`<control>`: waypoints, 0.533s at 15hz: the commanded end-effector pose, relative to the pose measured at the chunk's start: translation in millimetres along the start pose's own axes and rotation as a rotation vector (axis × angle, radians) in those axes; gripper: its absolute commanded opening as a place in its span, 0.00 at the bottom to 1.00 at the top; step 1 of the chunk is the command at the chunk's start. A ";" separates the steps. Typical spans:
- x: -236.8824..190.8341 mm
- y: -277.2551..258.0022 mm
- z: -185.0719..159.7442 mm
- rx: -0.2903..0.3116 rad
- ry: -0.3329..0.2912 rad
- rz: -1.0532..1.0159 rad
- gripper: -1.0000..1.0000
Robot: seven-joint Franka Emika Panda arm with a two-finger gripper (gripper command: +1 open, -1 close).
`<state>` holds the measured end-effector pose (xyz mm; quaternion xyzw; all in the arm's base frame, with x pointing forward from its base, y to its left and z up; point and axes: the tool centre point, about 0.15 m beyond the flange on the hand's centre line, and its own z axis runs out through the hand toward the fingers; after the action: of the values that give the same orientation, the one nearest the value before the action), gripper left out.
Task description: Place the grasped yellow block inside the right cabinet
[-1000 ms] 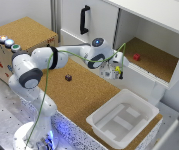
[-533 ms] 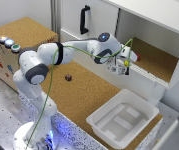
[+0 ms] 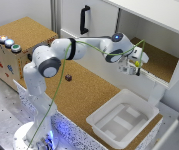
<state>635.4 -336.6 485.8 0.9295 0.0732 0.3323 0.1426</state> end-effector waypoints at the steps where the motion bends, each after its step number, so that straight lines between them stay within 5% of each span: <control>1: 24.7 40.4 47.4 0.265 0.006 -0.050 0.00; 8: 42.6 15.1 51.3 0.315 0.022 -0.025 0.00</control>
<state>654.6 -352.5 474.6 0.9318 0.1075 0.3406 0.0654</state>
